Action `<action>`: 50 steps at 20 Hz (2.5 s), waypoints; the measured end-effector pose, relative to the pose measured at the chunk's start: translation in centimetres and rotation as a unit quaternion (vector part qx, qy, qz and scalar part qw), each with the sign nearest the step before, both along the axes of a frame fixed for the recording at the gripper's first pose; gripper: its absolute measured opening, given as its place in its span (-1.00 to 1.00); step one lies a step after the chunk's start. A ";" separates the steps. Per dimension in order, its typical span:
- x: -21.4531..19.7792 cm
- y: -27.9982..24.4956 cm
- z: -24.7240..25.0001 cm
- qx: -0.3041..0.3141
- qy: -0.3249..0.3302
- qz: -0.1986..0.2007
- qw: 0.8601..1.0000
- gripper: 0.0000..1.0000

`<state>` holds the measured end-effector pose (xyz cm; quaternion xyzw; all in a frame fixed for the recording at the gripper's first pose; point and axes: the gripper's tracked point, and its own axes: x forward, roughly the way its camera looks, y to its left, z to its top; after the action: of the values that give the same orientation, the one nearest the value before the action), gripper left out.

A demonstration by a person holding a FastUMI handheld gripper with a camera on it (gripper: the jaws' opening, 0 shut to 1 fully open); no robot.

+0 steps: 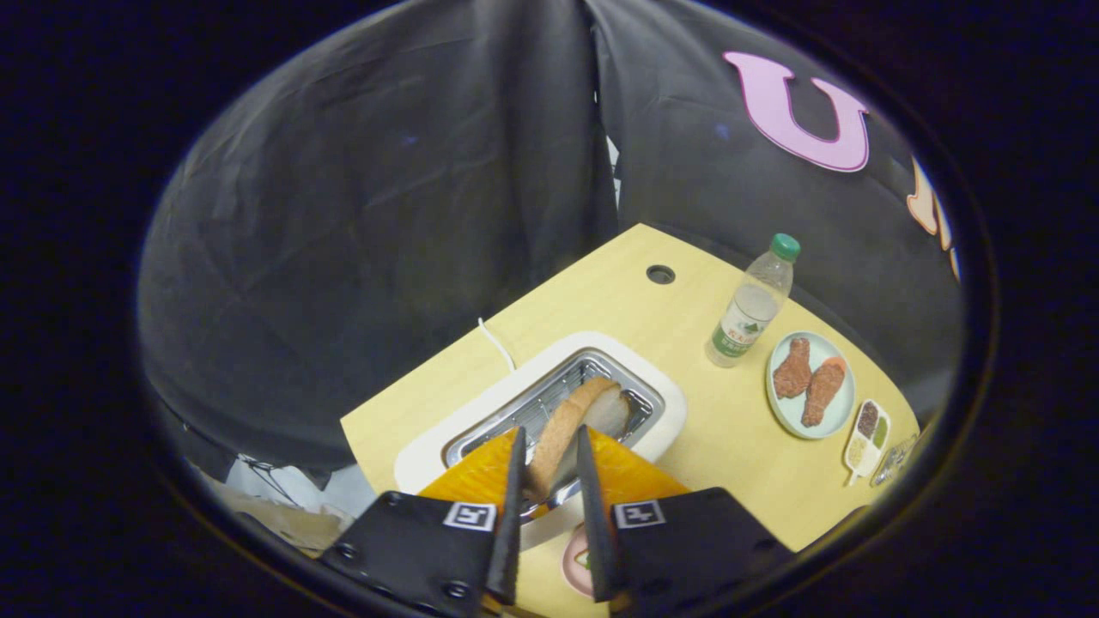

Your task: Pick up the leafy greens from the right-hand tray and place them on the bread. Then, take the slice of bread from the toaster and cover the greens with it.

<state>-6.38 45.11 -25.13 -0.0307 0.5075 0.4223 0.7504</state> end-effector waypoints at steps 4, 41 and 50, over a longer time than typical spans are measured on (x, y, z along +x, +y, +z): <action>-0.1 -0.8 1.7 0.029 0.019 -0.008 0.999 -0.75; -4.7 -16.3 -4.0 0.145 0.127 -0.225 0.955 -0.75; -5.9 -20.1 -8.7 0.115 0.143 -0.279 0.943 -0.76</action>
<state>-12.31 25.05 -33.80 0.2589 0.5455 0.2518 0.7563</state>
